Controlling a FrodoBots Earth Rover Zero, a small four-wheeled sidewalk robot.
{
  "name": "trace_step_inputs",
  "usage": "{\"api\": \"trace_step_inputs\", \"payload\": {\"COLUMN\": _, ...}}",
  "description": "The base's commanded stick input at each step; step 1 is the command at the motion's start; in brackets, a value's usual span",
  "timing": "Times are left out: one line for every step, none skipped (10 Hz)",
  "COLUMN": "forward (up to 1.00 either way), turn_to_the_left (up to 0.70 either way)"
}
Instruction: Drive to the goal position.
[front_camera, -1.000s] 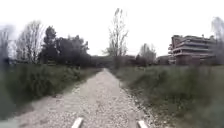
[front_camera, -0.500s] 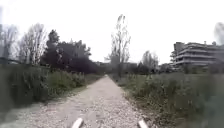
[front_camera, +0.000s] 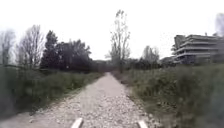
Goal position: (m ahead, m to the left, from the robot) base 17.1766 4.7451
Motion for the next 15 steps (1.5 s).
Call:
{"api": "trace_step_inputs", "payload": {"forward": 0.70, "turn_to_the_left": 0.00}}
{"api": "trace_step_inputs", "payload": {"forward": 0.70, "turn_to_the_left": 0.00}}
{"api": "trace_step_inputs", "payload": {"forward": 0.70, "turn_to_the_left": 0.00}}
{"api": "trace_step_inputs", "payload": {"forward": 0.70, "turn_to_the_left": 0.00}}
{"api": "trace_step_inputs", "payload": {"forward": 0.70, "turn_to_the_left": 0.00}}
{"api": "trace_step_inputs", "payload": {"forward": 0.70, "turn_to_the_left": 0.00}}
{"api": "trace_step_inputs", "payload": {"forward": 0.70, "turn_to_the_left": 0.00}}
{"api": "trace_step_inputs", "payload": {"forward": 0.70, "turn_to_the_left": 0.00}}
{"api": "trace_step_inputs", "payload": {"forward": 0.70, "turn_to_the_left": 0.00}}
{"api": "trace_step_inputs", "payload": {"forward": 0.70, "turn_to_the_left": 0.00}}
{"api": "trace_step_inputs", "payload": {"forward": 0.70, "turn_to_the_left": 0.00}}
{"api": "trace_step_inputs", "payload": {"forward": 0.70, "turn_to_the_left": 0.00}}
{"api": "trace_step_inputs", "payload": {"forward": 0.70, "turn_to_the_left": 0.00}}
{"api": "trace_step_inputs", "payload": {"forward": 0.70, "turn_to_the_left": 0.00}}
{"api": "trace_step_inputs", "payload": {"forward": 0.70, "turn_to_the_left": 0.00}}
